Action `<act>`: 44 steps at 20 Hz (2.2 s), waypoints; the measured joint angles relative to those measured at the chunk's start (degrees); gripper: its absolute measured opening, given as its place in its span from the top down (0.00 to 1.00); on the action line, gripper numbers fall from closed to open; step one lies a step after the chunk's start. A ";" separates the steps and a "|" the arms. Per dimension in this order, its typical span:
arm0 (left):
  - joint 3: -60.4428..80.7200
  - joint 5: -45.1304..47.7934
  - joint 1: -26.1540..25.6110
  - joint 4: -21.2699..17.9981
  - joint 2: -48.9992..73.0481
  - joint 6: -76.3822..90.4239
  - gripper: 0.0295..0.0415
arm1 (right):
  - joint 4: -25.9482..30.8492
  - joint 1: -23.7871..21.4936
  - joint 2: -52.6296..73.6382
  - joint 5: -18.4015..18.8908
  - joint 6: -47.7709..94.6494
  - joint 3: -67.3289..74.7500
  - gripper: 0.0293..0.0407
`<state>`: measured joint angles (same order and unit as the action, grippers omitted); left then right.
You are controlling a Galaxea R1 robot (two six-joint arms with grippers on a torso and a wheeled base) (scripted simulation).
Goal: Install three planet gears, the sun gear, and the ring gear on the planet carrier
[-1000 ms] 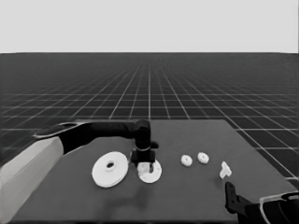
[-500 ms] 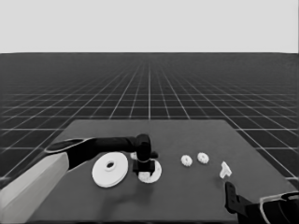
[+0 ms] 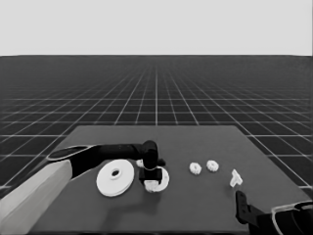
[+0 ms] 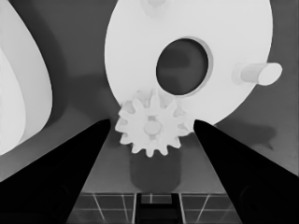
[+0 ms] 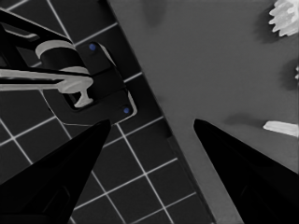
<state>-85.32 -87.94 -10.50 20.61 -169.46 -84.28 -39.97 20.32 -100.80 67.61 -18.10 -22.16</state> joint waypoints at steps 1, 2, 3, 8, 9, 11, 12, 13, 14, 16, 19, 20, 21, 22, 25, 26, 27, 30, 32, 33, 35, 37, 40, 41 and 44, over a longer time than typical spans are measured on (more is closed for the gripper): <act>3.04 -1.22 3.40 -3.63 0.70 -2.10 0.25 | 0.00 0.00 0.00 0.00 0.00 0.00 0.19; 4.43 -1.63 6.08 -6.04 0.92 -3.13 0.25 | 0.00 0.00 0.00 0.00 0.00 0.00 0.19; 5.03 -1.75 7.66 -7.52 1.00 -3.61 0.25 | 0.00 0.00 0.00 0.00 0.00 0.00 0.19; 5.56 -1.80 9.66 -9.55 1.06 -4.05 0.25 | 0.00 0.00 0.00 0.00 0.00 0.00 0.19; 5.57 -1.79 9.71 -9.61 1.06 -4.05 0.25 | 0.00 0.00 0.00 0.00 0.00 0.00 0.19; -4.04 0.59 11.21 -11.41 2.46 7.79 0.25 | 0.00 0.00 0.00 0.00 0.00 0.00 0.19; -12.63 1.60 12.04 -12.47 2.55 15.53 0.25 | 0.00 0.00 0.00 0.00 0.00 0.00 0.19; -18.91 2.08 12.34 -13.08 1.55 20.52 0.25 | 0.00 0.00 0.00 0.00 0.00 0.00 0.19; -23.19 2.36 12.44 -13.46 0.50 23.70 0.25 | 0.00 0.00 0.00 0.00 0.00 0.00 0.19; -27.75 2.62 12.48 -13.82 -0.89 26.97 0.25 | 0.00 0.00 0.00 0.00 0.00 0.00 0.19; -29.91 2.73 12.46 -13.99 -1.64 28.48 0.25 | 0.00 0.00 0.00 0.00 0.00 0.00 0.19; -30.16 2.75 12.45 -14.00 -1.73 28.65 0.25 | 0.00 0.00 0.00 0.00 0.00 0.00 0.19; -33.25 5.27 8.85 -10.76 -2.88 30.29 0.25 | 0.00 0.00 0.00 0.00 0.00 0.00 0.19; -36.11 7.01 6.01 -9.05 -3.97 31.74 0.25 | 0.00 0.00 0.00 0.00 0.00 0.00 0.19; -40.95 9.33 3.24 -7.53 -5.88 34.22 0.25 | 0.00 0.00 0.00 0.00 0.00 0.00 0.19; -41.56 9.60 3.00 -7.41 -6.13 34.53 0.25 | 0.00 0.00 0.00 0.00 0.00 0.00 0.19; -41.92 9.77 2.87 -7.33 -6.27 34.71 0.25 | 0.00 0.00 0.00 0.00 0.00 0.00 0.19; -42.24 9.74 2.87 -7.38 -6.44 34.89 0.24 | 0.00 0.00 0.00 0.00 0.00 0.00 0.19; -42.36 9.85 2.88 -7.29 -6.42 34.95 0.82 | 0.00 0.00 0.00 0.00 0.00 0.00 0.19; -42.38 9.85 2.88 -7.29 -6.43 34.96 0.86 | 0.00 0.00 0.00 0.00 0.00 0.00 0.19; -42.39 9.86 2.88 -7.28 -6.43 34.97 0.86 | 0.00 0.00 0.00 0.00 0.00 0.00 0.19; -42.40 9.87 2.88 -7.28 -6.44 34.97 0.86 | 0.00 0.00 0.00 0.00 0.00 0.00 0.19; -42.41 9.88 2.88 -7.27 -6.44 34.97 0.86 | 0.00 0.00 0.00 0.00 0.00 0.00 0.19; -34.67 6.39 5.90 -9.22 -3.37 30.96 0.86 | 0.00 0.00 0.00 0.00 0.00 0.00 0.19; -30.69 3.40 11.31 -12.94 -1.89 28.95 0.86 | 0.00 0.00 0.00 0.00 0.00 0.00 0.19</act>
<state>-116.02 -84.54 0.81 7.68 -171.35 -55.33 -39.97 20.32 -100.80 67.61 -18.10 -22.16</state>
